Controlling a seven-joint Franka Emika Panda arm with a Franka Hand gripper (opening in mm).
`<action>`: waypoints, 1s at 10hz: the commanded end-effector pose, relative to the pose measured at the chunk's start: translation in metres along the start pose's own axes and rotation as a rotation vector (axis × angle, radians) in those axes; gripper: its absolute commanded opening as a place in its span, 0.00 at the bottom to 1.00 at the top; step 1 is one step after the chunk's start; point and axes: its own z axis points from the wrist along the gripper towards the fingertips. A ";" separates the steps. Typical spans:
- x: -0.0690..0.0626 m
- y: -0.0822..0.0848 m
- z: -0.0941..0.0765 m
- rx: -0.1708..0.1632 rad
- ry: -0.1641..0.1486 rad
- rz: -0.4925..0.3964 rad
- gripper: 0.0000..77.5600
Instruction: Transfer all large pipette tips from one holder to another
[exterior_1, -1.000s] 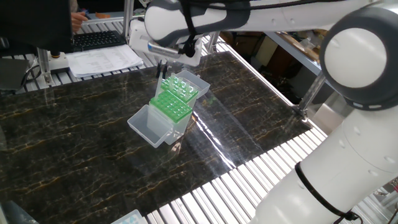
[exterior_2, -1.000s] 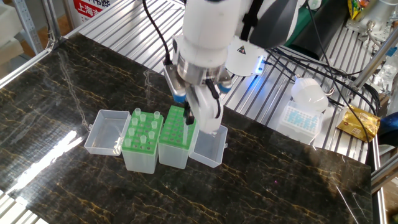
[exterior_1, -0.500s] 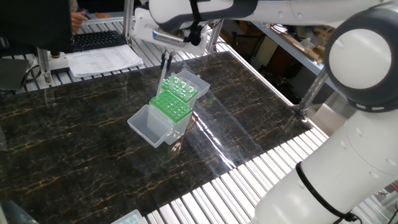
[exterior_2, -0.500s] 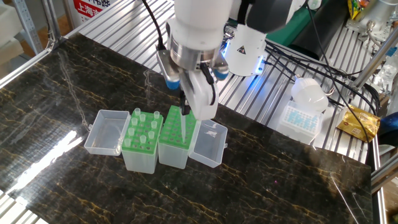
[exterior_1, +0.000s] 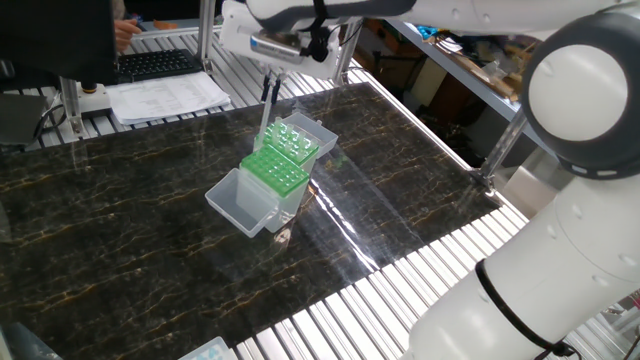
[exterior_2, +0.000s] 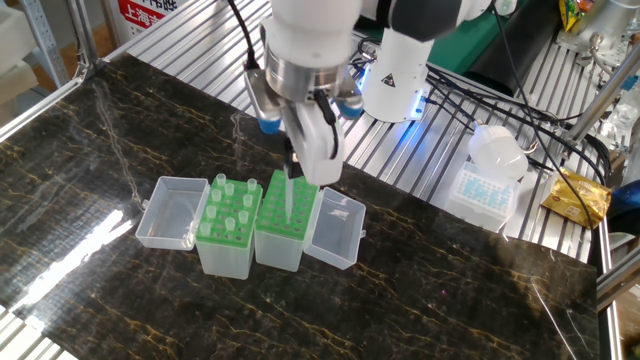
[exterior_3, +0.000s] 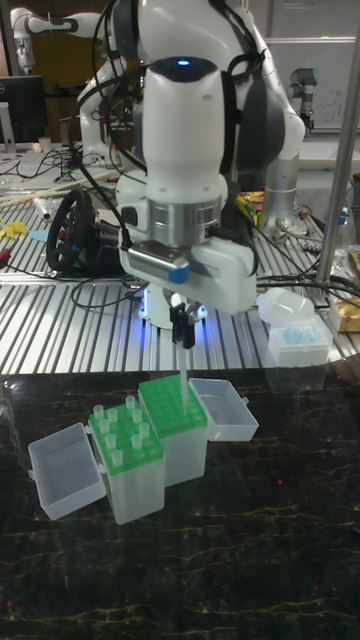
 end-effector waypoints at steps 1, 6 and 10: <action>-0.011 0.001 -0.011 -0.003 0.008 0.005 0.02; -0.032 0.010 -0.017 0.001 0.005 -0.028 0.02; -0.045 0.012 -0.014 0.004 0.003 -0.039 0.02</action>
